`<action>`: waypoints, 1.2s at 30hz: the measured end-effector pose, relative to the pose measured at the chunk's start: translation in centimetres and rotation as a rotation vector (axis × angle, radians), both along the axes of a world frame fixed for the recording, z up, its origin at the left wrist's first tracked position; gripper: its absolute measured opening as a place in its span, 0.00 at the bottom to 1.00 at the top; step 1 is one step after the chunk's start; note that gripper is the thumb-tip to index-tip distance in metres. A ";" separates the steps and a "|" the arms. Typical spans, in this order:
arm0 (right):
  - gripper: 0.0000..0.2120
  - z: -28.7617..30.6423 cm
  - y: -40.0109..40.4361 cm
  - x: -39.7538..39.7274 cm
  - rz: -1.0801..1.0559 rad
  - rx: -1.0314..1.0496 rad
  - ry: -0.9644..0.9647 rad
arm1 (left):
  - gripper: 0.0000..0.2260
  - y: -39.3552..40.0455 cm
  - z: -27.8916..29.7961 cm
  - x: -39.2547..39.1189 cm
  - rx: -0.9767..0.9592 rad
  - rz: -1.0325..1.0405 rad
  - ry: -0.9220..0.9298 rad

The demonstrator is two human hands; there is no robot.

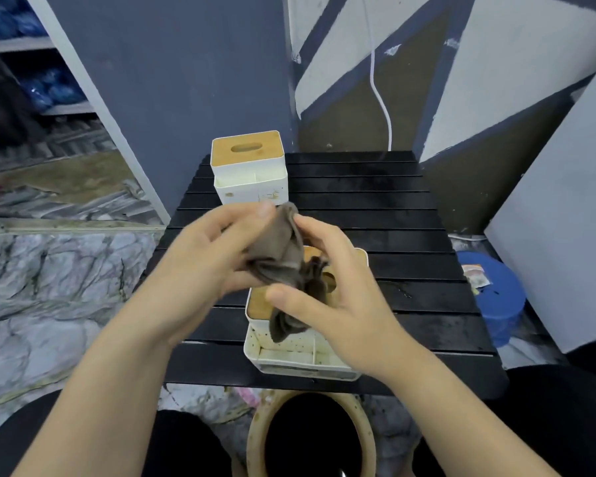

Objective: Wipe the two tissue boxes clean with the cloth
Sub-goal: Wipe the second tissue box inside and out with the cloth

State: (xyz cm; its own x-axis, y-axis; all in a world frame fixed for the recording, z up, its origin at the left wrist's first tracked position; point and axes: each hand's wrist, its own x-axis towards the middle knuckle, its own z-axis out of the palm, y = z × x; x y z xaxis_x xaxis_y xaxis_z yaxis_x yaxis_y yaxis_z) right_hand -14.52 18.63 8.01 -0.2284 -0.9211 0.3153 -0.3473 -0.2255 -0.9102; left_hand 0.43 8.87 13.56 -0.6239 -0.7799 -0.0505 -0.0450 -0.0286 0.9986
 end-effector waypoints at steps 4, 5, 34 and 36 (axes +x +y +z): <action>0.23 0.1 -1.1 1.2 -0.090 -0.105 -0.164 | 0.29 0.7 -0.9 0.3 -0.018 0.013 0.095; 0.19 0.1 -1.2 1.2 -0.093 -0.117 -0.203 | 0.29 0.8 -1.0 0.4 -0.026 0.031 0.104; 0.17 7.6 -3.4 -5.5 -0.284 0.197 -0.434 | 0.28 -2.0 1.9 -2.7 -0.474 -0.251 -0.402; 0.17 8.2 -3.8 -5.9 -0.292 0.156 -0.340 | 0.23 -2.8 1.5 -3.3 -0.645 -0.154 -0.460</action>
